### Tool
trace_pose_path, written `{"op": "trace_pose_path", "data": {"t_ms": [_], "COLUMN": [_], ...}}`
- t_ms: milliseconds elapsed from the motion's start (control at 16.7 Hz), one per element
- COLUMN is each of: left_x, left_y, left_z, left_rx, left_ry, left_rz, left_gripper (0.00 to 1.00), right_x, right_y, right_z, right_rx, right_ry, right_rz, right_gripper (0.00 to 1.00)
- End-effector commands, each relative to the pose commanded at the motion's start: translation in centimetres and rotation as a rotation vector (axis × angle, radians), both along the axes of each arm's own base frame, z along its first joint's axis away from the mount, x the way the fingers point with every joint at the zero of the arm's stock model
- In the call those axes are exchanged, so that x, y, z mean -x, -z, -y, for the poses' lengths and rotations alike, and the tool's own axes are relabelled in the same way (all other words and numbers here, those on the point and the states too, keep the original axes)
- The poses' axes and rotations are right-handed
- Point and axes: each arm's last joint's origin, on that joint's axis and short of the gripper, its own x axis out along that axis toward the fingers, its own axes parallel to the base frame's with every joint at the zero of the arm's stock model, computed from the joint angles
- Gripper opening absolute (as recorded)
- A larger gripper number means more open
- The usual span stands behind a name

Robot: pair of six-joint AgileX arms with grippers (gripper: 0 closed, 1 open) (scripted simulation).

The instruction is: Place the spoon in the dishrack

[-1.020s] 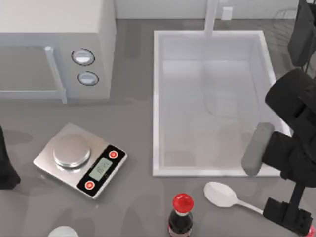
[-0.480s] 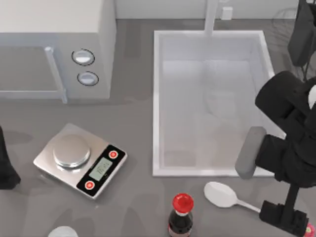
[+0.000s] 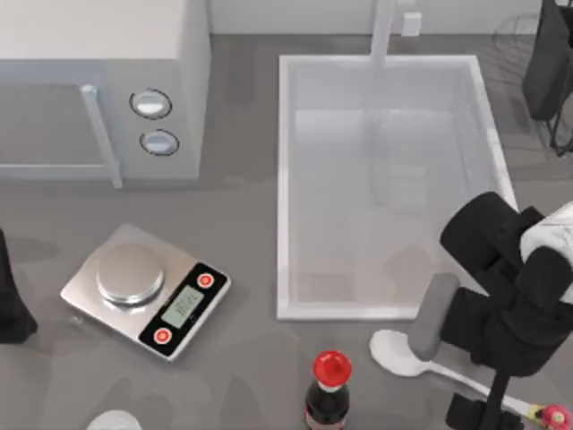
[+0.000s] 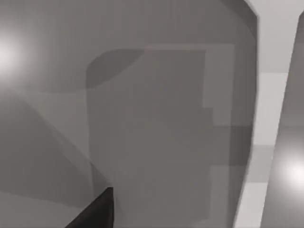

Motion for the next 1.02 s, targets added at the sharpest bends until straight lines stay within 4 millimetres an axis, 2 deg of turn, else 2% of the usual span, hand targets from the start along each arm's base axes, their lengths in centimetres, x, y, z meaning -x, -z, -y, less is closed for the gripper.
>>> {"op": "trace_pose_path", "data": {"t_ms": [180,420,1020], "left_x": [0.00,0.00,0.00], "left_y": [0.00,0.00,0.00], "left_z": [0.00,0.00,0.00], "left_rx": [0.000,0.000,0.000], "left_ry": [0.000,0.000,0.000], "left_rz": [0.000,0.000,0.000], "left_gripper": [1.00,1.00,1.00], "right_x": [0.28,0.29,0.29], "right_y": [1.52,1.55,1.55], "right_z": [0.17,0.17,0.17], "right_rx": [0.005,0.005,0.005], "right_ry": [-0.001,-0.001,-0.001], "right_rz": [-0.007,-0.007,-0.007], "right_gripper": [1.00,1.00,0.25]}}
